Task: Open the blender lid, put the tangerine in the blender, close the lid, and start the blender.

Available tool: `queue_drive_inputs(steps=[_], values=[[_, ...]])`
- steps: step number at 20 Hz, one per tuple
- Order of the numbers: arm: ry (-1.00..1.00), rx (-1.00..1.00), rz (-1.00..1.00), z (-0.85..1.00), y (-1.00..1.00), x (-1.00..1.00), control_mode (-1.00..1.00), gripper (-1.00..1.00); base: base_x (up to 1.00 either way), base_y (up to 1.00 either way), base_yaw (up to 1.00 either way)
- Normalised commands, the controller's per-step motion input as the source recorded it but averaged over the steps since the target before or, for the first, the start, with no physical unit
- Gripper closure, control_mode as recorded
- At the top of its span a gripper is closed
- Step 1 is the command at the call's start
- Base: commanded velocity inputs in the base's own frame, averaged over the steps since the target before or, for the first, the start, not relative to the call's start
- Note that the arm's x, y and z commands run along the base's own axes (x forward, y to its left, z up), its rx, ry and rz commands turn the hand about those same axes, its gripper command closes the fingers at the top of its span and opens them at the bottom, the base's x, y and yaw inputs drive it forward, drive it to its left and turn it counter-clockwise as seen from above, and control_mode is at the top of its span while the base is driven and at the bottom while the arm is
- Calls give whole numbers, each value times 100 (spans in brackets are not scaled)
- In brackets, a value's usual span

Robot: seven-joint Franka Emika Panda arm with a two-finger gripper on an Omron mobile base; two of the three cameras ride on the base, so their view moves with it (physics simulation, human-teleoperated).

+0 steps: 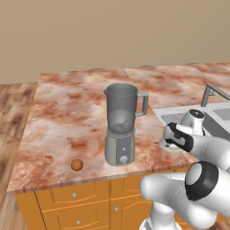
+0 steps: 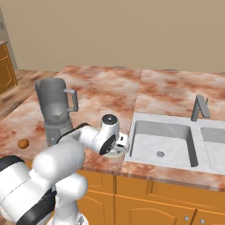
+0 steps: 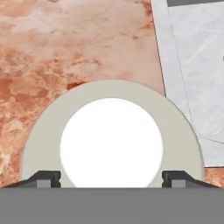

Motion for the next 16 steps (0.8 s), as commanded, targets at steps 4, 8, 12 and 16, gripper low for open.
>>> queue_drive_inputs(steps=[4,8,12,16], values=[[0,0,5,-34,0,14,-100,100,0,0,0],[3,0,2,-32,18,27,-100,100,0,0,0],[4,0,1,-37,19,29,-100,100,0,0,0],[1,0,2,-29,5,18,-100,-100,0,0,0]])
